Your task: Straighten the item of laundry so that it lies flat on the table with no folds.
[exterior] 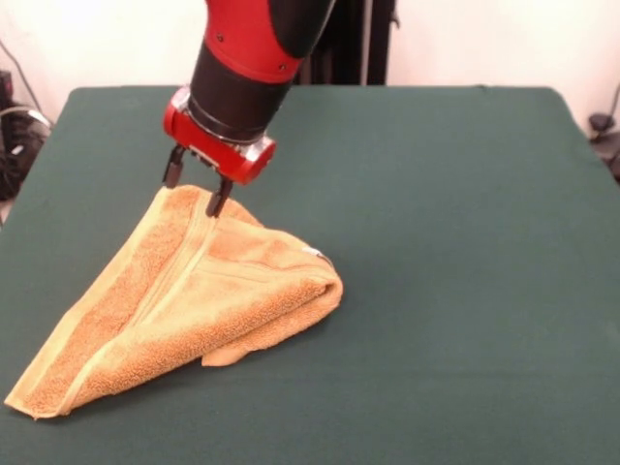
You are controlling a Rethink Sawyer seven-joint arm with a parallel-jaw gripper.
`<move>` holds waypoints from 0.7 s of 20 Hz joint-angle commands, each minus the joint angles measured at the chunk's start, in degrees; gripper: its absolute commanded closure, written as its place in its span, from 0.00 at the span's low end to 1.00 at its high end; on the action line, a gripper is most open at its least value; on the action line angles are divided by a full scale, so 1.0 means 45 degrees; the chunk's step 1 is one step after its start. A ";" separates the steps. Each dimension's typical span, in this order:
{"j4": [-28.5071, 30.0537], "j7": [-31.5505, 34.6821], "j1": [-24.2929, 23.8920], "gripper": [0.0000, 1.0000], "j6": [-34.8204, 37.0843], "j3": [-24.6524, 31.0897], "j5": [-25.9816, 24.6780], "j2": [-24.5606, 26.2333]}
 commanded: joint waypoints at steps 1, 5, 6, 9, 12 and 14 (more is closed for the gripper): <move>-0.0338 0.3187 0.0276 0.00 -0.0366 0.0357 0.0734 0.1524; -0.0272 0.2996 0.0203 0.00 -0.0920 0.0449 0.0705 0.1635; -0.0327 0.2947 0.0183 0.00 -0.0981 0.0439 0.0670 0.1687; -0.0582 0.2787 0.0137 0.00 -0.0945 0.0368 0.0592 0.1920; -0.0834 0.2677 0.0103 0.00 -0.0992 0.0296 0.0548 0.2186; -0.0927 0.2587 0.0047 0.00 -0.1020 0.0366 0.0596 0.2331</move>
